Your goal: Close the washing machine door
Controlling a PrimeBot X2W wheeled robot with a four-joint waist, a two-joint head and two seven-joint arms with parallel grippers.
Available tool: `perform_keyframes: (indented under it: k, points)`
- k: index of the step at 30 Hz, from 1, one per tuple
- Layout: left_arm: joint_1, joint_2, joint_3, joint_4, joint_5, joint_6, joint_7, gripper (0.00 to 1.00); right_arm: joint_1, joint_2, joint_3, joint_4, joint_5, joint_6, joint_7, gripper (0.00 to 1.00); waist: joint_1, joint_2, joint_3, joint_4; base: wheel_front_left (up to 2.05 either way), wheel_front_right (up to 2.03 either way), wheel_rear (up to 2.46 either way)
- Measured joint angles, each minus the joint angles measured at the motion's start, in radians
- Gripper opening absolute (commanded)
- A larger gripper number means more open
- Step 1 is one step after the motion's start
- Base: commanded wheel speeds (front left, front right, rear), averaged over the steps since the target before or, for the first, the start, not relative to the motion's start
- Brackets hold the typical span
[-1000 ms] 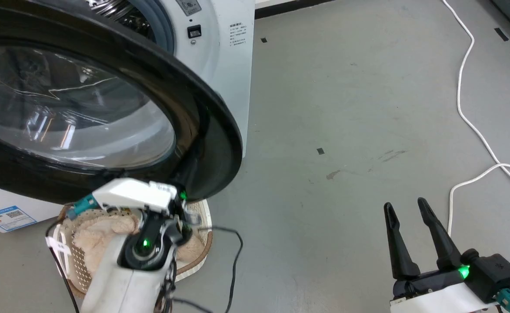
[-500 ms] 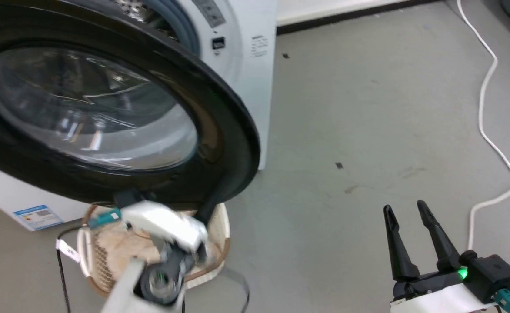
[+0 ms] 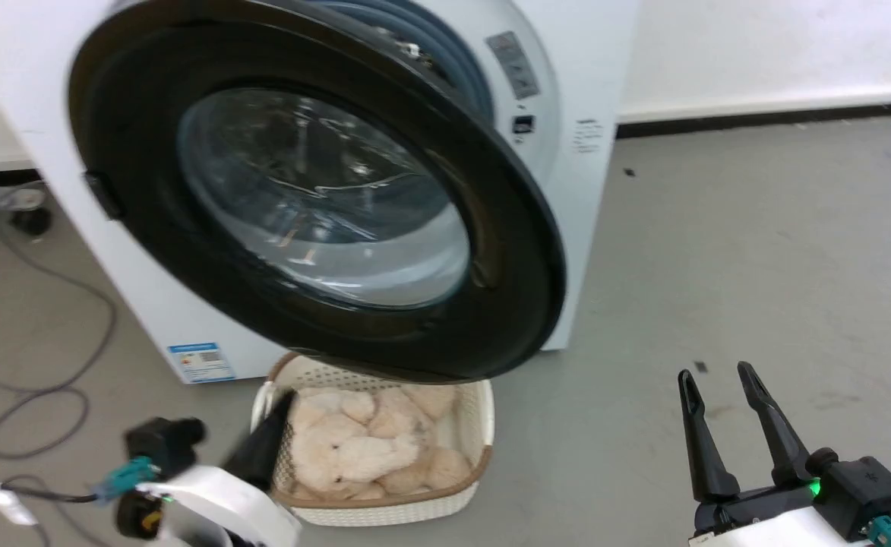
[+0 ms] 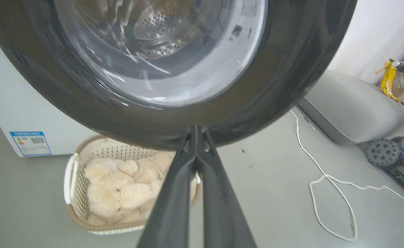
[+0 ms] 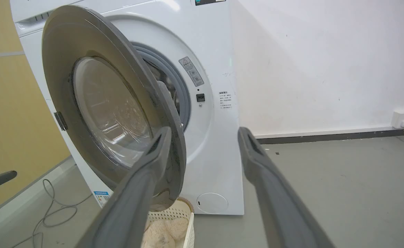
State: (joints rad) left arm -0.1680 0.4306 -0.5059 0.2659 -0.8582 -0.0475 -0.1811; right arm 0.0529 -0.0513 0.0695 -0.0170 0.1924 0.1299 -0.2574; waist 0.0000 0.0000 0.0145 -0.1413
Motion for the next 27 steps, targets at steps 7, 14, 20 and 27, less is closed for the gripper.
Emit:
perform_keyframes:
  k: [7, 14, 20, 27]
  points:
    - [0.034, -0.046, 0.250, -0.190, 0.205, 0.107, -0.076, 0.00, 0.011, 0.001, 0.001, -0.006, -0.011, 0.000, 0.000, 1.00, -0.0001, 0.0000, -0.025, 0.068, 0.00, 0.00, 0.00]
    - [0.194, -0.231, 0.463, -0.377, 0.476, 0.052, -0.076, 0.34, 0.017, 0.000, 0.001, -0.013, -0.013, 0.000, 0.000, 1.00, -0.0001, 0.0000, -0.024, 0.098, 0.00, 0.00, 0.00]
    - [0.278, -0.309, 0.458, -0.373, 0.634, -0.014, -0.075, 1.00, 0.021, 0.000, 0.001, -0.013, -0.013, 0.000, 0.000, 1.00, -0.0001, 0.0000, -0.025, 0.108, 0.00, 0.00, 0.00]
    - [0.292, -0.336, 0.453, -0.368, 0.721, -0.045, -0.075, 1.00, 0.021, 0.000, 0.008, -0.008, -0.013, 0.000, 0.000, 1.00, -0.0001, 0.0000, -0.021, 0.117, 0.00, 0.00, 0.00]
